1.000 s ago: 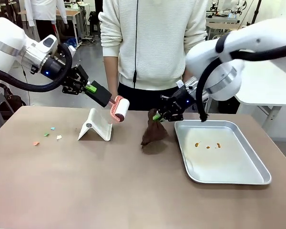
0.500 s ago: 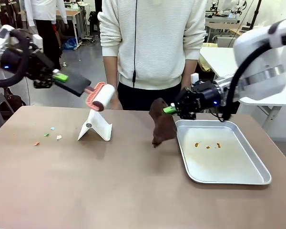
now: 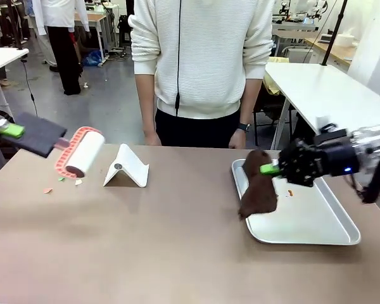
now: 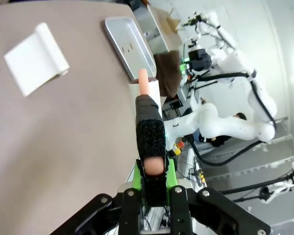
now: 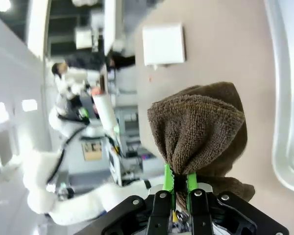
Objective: Clean the surface of the table.
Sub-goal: Hold the Lint Roller with your left hand and the towel with your right hand.
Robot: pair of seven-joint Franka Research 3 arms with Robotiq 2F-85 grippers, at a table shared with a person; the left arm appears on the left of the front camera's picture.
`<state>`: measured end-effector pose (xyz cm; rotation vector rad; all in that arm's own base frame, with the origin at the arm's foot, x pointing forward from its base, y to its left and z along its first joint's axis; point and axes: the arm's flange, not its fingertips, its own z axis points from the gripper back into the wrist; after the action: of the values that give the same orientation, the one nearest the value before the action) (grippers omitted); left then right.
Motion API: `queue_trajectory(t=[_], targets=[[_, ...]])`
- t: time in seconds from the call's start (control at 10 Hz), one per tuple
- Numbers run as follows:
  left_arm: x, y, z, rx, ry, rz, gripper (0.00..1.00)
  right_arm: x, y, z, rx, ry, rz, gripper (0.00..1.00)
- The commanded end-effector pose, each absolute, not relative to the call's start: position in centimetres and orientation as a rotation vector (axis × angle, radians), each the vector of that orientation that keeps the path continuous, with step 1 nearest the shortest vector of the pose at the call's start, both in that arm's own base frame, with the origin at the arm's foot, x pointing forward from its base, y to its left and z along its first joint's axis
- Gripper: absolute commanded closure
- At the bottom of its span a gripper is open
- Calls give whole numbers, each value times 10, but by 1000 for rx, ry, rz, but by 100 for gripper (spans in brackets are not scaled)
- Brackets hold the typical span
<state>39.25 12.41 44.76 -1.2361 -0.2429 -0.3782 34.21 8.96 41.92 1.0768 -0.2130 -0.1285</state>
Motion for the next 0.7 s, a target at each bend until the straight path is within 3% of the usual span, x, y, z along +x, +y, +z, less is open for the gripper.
queue_trajectory(t=[0.0, 0.3, 0.5, 0.6], targets=[[372, 156, 436, -1272, -284, -335, 100, 292, 29, 412, 1183, -263, -268, 100], [354, 250, 415, -1362, -390, -238, 100, 270, -88, 395, 1292, -287, -371, 100], [345, 321, 407, -1390, -441, -207, 100, 265, -152, 384, 1274, -331, -422, 100], [343, 357, 392, -1363, -409, -150, 100, 261, -181, 366, 1200, -445, -388, 100]])
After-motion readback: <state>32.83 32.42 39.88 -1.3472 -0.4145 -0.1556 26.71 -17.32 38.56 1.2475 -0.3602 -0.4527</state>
